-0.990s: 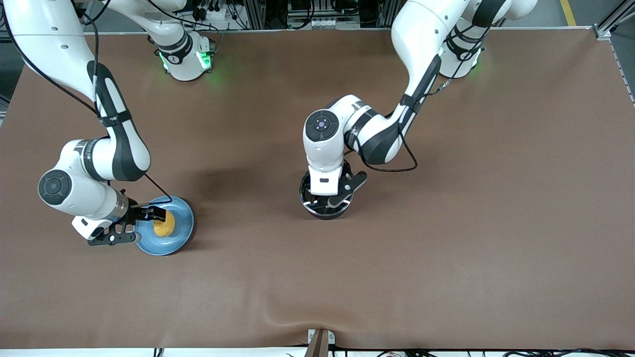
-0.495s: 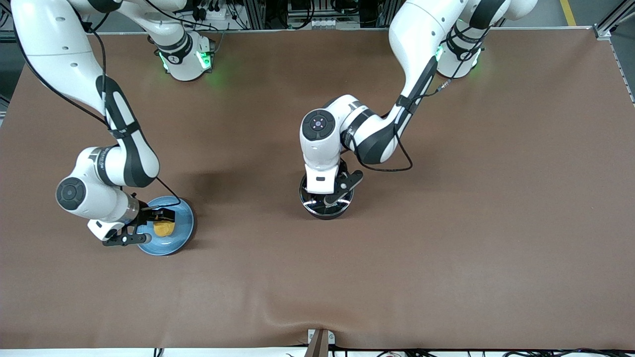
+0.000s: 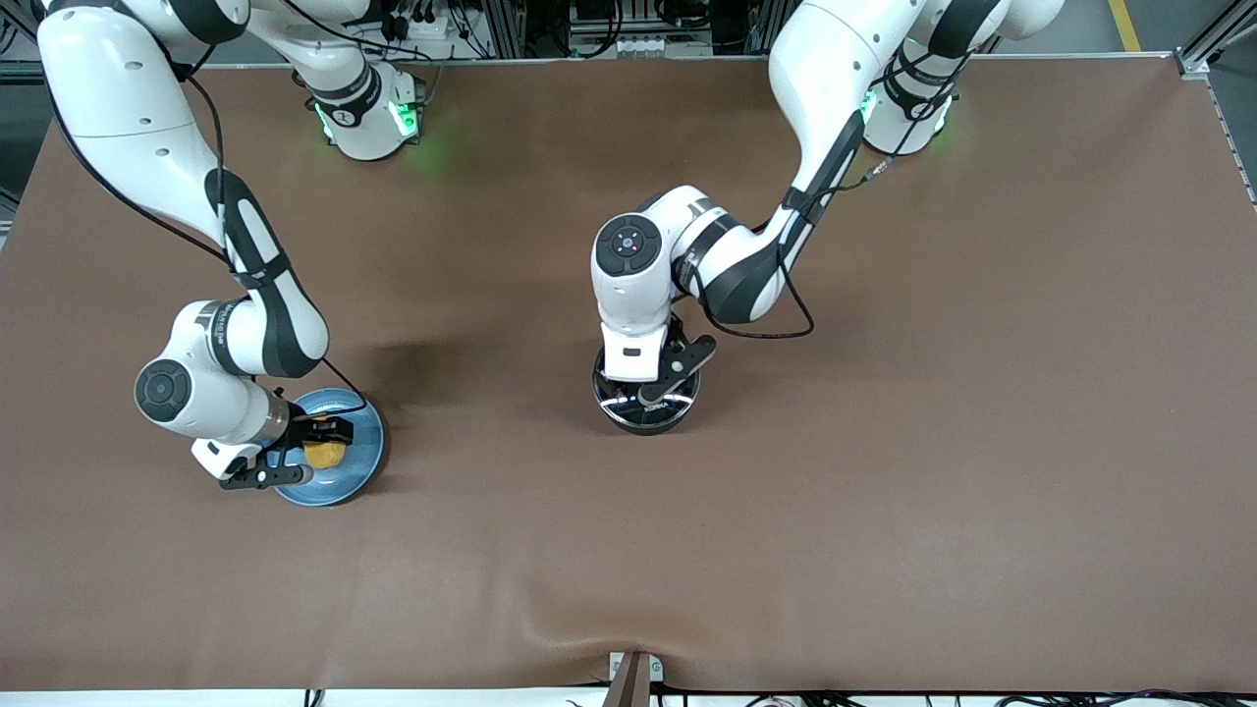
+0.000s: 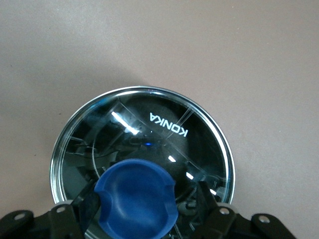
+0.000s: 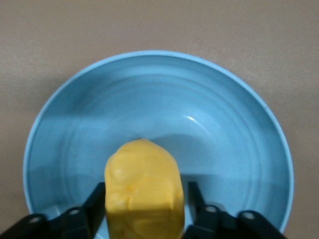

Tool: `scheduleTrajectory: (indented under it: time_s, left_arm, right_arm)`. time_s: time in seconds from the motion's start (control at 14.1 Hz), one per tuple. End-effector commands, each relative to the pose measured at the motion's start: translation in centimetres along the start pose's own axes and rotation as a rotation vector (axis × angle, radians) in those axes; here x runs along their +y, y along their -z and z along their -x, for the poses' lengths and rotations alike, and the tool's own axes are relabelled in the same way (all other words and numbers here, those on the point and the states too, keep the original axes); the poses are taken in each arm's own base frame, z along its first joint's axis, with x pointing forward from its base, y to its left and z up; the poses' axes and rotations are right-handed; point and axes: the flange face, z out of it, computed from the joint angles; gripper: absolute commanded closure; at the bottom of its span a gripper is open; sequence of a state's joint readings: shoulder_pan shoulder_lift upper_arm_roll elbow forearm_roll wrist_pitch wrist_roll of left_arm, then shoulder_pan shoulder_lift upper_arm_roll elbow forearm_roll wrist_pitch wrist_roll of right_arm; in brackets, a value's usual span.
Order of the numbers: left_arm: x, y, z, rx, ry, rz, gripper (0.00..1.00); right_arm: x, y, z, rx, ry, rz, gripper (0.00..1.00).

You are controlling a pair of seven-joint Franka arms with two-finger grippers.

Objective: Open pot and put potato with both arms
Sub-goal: 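Lift the lid aside with the left gripper while the right gripper lifts the potato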

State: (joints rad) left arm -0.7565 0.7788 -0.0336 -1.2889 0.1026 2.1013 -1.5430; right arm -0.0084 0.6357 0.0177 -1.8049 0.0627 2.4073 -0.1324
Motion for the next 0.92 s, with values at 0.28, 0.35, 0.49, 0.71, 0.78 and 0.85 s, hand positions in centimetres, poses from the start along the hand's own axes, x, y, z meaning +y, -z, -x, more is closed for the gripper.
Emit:
scheduleTrajectory:
  time_s: [0.28, 0.35, 0.49, 0.71, 0.78, 0.85]
  left_arm:
    - [-0.2, 2.4, -0.5, -0.005, -0.005, -0.015, 1.00]
    - [-0.3, 3.4, -1.0, -0.007, 0.003, -0.008, 1.00]
    - [-0.4, 6.1, -2.5, -0.013, 0.026, 0.023, 1.00]
    - [-1.5, 11.9, -5.2, -0.011, 0.026, 0.049, 1.00]
    - [-2.1, 13.7, -6.4, -0.007, 0.015, 0.057, 1.00]
    - [-2.9, 15.4, -8.3, -0.003, 0.006, 0.055, 1.00]
  right_arm:
    - [-1.4, 10.6, 0.2, -0.023, 0.020, -0.035, 1.00]
    - [-1.3, 13.5, 0.2, -0.033, 0.020, -0.037, 1.00]
    - [-1.3, 18.9, 0.3, -0.051, 0.023, -0.042, 1.00]
    - [-1.4, 27.0, 1.6, -0.036, 0.025, -0.042, 1.00]
    - [-1.5, 29.4, 2.2, -0.020, 0.031, -0.039, 1.00]
    - [-1.6, 31.3, 2.7, -0.015, 0.035, -0.033, 1.00]
